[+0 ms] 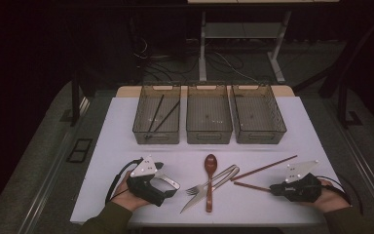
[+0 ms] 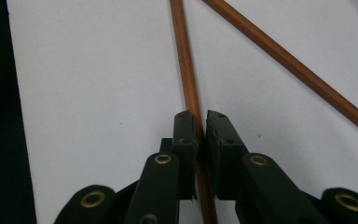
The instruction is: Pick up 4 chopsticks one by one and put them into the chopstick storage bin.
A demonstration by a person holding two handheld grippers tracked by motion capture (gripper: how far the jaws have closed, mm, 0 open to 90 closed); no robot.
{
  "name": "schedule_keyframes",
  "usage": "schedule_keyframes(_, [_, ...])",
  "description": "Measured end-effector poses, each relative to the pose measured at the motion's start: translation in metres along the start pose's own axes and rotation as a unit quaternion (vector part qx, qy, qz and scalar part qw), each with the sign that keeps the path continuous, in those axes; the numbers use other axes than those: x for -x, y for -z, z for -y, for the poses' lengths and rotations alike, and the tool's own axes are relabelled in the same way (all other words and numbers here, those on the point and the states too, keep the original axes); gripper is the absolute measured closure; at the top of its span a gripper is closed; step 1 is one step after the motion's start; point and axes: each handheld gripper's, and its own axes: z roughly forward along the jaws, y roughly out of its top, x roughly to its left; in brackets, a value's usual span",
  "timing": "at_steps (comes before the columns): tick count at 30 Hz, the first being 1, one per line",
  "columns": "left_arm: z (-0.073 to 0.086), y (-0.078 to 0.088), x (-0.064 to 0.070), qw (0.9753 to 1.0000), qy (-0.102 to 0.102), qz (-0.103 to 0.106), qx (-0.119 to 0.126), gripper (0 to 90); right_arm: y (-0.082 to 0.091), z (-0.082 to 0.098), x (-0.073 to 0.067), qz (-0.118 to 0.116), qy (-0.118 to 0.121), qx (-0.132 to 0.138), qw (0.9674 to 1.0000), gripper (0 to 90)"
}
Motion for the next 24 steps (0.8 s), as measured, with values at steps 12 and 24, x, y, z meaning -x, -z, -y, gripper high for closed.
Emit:
schedule_keyframes(12, [0.000,0.000,0.001,1.0000,-0.002,0.002,0.000,0.0,0.002,0.001,0.003,-0.022,-0.011,0.010,0.9997,84.8])
schedule_keyframes(24, [0.000,0.001,0.001,1.0000,-0.004,0.004,0.001,0.0,0.017,0.001,0.005,-0.024,-0.025,0.058,0.9977,84.9])
